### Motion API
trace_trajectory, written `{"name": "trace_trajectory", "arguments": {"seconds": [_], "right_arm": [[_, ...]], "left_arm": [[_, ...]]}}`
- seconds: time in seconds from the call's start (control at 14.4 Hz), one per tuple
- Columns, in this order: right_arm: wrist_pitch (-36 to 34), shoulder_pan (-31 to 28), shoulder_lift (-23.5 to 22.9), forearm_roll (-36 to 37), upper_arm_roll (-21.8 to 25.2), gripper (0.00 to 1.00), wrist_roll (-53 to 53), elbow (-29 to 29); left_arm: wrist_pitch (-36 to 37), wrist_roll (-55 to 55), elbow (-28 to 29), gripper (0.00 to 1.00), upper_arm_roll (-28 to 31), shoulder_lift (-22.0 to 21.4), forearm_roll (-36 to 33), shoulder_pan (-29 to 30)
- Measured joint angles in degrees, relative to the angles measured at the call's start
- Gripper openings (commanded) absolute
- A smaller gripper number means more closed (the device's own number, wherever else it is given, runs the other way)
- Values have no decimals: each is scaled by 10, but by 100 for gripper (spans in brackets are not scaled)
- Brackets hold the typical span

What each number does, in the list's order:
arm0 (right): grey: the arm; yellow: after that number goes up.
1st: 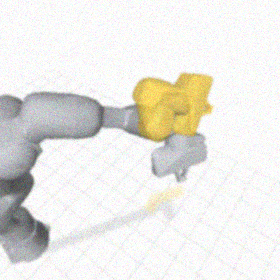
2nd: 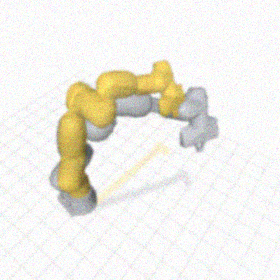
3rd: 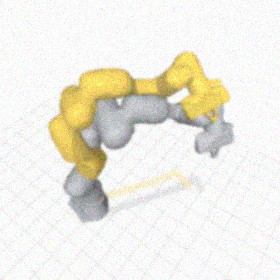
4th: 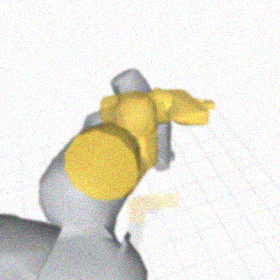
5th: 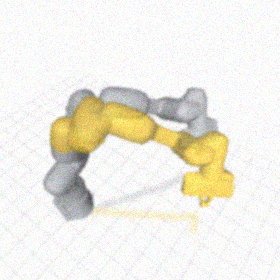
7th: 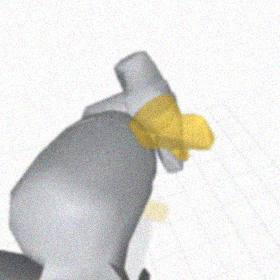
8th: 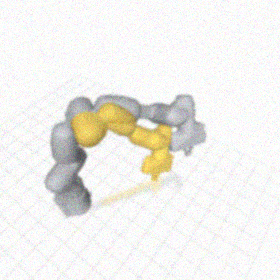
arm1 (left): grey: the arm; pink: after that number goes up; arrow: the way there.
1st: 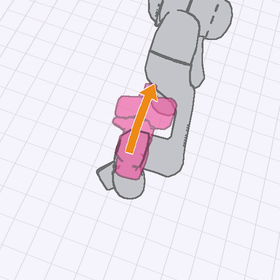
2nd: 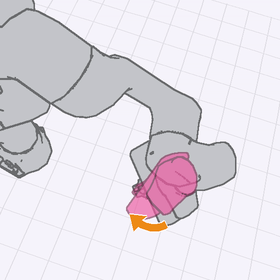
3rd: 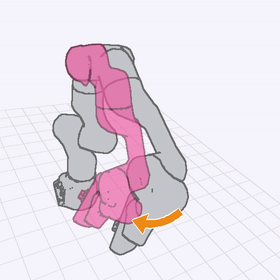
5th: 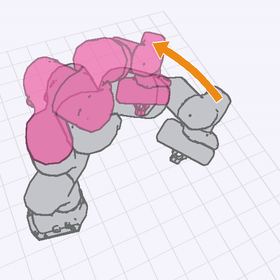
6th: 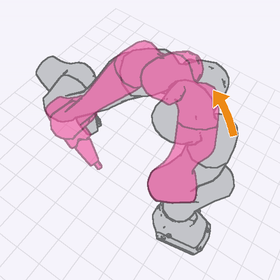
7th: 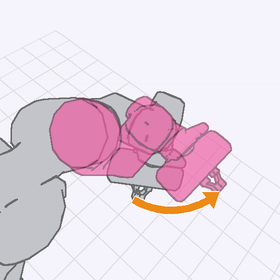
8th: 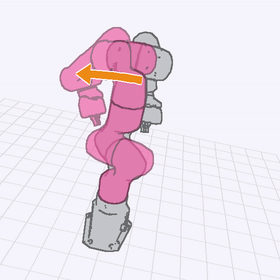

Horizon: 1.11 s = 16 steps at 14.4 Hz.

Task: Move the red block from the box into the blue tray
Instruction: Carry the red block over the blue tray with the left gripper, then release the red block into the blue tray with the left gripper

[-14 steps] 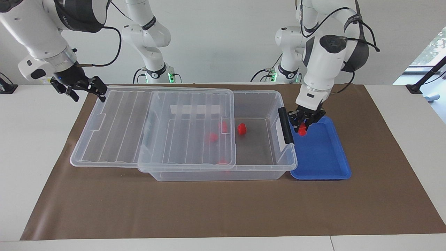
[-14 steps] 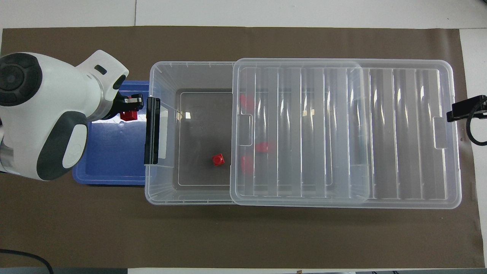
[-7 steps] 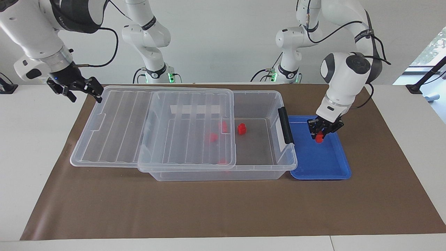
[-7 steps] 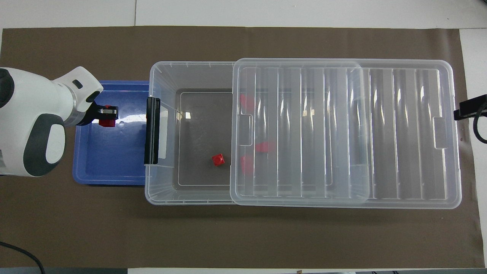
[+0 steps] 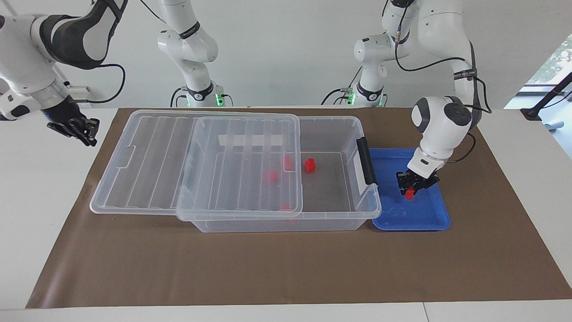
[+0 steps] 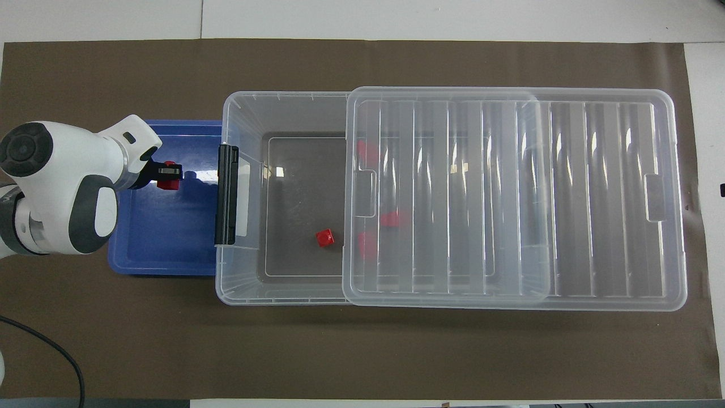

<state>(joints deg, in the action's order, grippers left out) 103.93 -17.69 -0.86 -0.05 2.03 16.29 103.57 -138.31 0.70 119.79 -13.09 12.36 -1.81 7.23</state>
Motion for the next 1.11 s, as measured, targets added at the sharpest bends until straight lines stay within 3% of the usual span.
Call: {"name": "trace_trajectory", "arguments": {"seconds": [0.21, 0.28, 0.35, 0.42, 0.83, 1.11], "right_arm": [[18, 0, -15, 0, -2, 0, 2, 7], [25, 1, -17, 0, -3, 0, 2, 11], [37, 1, -17, 0, -3, 0, 2, 18], [53, 1, -17, 0, -3, 0, 2, 27], [82, 4, -17, -1, -7, 0, -1, 57], [86, 31, -17, -3, -7, 0, -40, 65]], "left_arm": [[-9, 14, 6, 0, 0, 15, 0, 3], [-9, 15, 6, 17, 0, 18, 0, 7], [-9, 16, 6, 54, 1, 20, 0, 9], [-9, 16, 6, 100, 0, 20, 0, 9], [10, 17, -8, 100, -4, 3, 0, 6], [149, 17, -65, 100, -8, -48, 0, -4]]}}
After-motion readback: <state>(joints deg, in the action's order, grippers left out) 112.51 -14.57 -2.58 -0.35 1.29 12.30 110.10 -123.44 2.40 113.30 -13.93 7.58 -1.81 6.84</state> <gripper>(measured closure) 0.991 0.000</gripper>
